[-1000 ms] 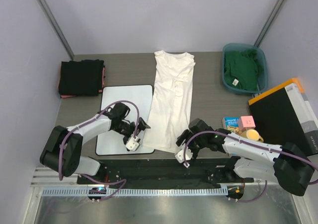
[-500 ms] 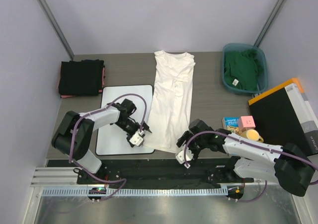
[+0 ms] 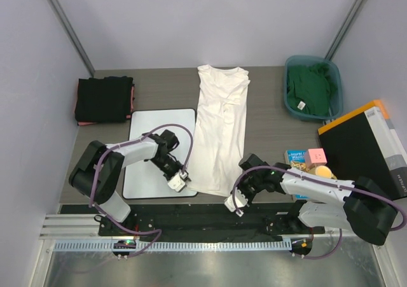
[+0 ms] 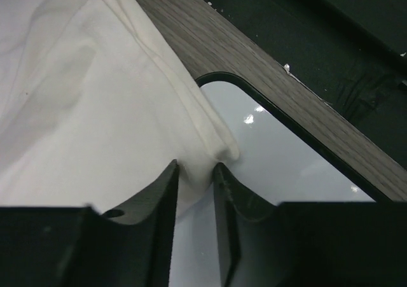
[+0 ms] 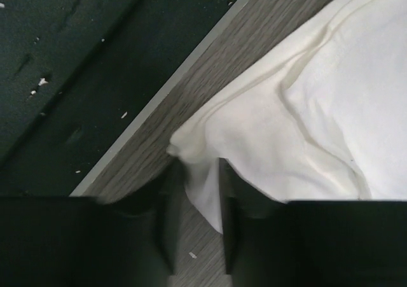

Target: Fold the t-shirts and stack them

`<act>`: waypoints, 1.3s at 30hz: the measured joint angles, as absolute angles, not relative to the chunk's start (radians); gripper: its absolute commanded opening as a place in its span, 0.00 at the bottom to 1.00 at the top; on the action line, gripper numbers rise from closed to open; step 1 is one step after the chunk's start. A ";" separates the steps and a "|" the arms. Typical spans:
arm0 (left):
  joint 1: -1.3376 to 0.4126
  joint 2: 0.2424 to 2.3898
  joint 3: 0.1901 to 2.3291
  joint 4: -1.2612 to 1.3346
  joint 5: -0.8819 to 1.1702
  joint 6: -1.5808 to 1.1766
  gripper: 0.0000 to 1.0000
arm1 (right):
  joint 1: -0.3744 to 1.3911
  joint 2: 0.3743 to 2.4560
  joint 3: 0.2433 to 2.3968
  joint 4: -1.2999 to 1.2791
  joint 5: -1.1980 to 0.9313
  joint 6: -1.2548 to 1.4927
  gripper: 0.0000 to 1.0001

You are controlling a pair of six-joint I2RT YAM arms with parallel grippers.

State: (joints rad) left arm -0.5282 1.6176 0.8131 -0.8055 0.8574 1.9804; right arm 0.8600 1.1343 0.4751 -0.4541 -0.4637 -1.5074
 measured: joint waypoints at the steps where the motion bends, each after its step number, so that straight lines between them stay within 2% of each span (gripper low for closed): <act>1: -0.530 1.620 0.811 -0.807 0.851 1.984 0.10 | 0.862 1.144 0.475 -0.449 -0.464 -1.510 0.04; 2: -0.530 1.620 0.810 -0.810 0.849 1.986 0.03 | 0.862 1.152 0.475 -0.437 -0.466 -1.507 0.01; 3: -0.532 1.621 0.808 -0.812 0.844 1.991 0.00 | 0.863 1.156 0.475 -0.429 -0.466 -1.513 0.01; 9: -0.546 1.619 0.805 -0.828 0.842 1.998 0.00 | 0.880 1.163 0.484 -0.408 -0.467 -1.497 0.01; 13: -0.548 1.589 0.805 -0.917 0.866 1.998 0.00 | 0.883 1.161 0.564 -0.479 -0.485 -1.435 0.01; 21: -0.554 1.311 0.801 -1.201 0.983 1.997 0.00 | 0.897 1.052 0.759 -0.716 -0.601 -1.374 0.01; 30: -0.582 1.100 0.729 -1.303 1.051 1.997 0.00 | 0.917 0.975 0.823 -0.923 -0.706 -1.359 0.01; 35: -0.583 1.060 0.711 -1.185 1.057 1.995 0.00 | 0.898 0.965 0.817 -0.925 -0.658 -1.359 0.01; 39: -0.582 1.068 0.706 -0.908 1.041 1.930 0.00 | 0.851 0.962 0.806 -0.891 -0.616 -1.359 0.01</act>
